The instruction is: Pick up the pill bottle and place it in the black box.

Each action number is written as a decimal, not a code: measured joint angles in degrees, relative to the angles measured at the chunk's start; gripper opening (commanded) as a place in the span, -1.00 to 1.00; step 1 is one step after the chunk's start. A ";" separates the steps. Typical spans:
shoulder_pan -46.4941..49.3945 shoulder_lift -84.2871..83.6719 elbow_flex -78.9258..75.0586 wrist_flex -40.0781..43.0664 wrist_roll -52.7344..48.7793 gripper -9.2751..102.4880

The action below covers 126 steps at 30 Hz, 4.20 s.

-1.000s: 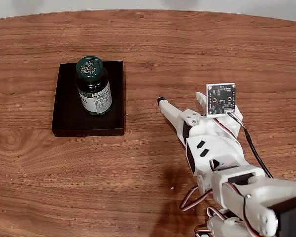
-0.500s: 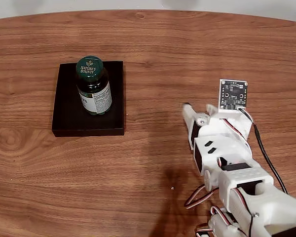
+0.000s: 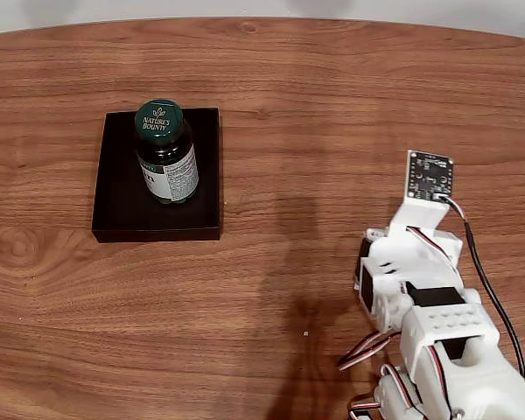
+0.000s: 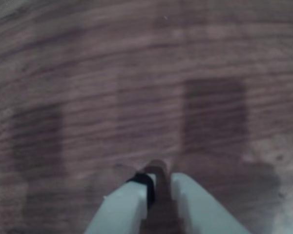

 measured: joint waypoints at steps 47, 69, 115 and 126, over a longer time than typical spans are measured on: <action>2.20 44.74 1.23 65.04 10.20 -0.83; 2.46 47.55 1.23 65.57 6.86 -0.83; 1.23 51.06 1.32 66.01 1.05 -0.83; 1.23 51.06 1.32 66.01 1.05 -0.83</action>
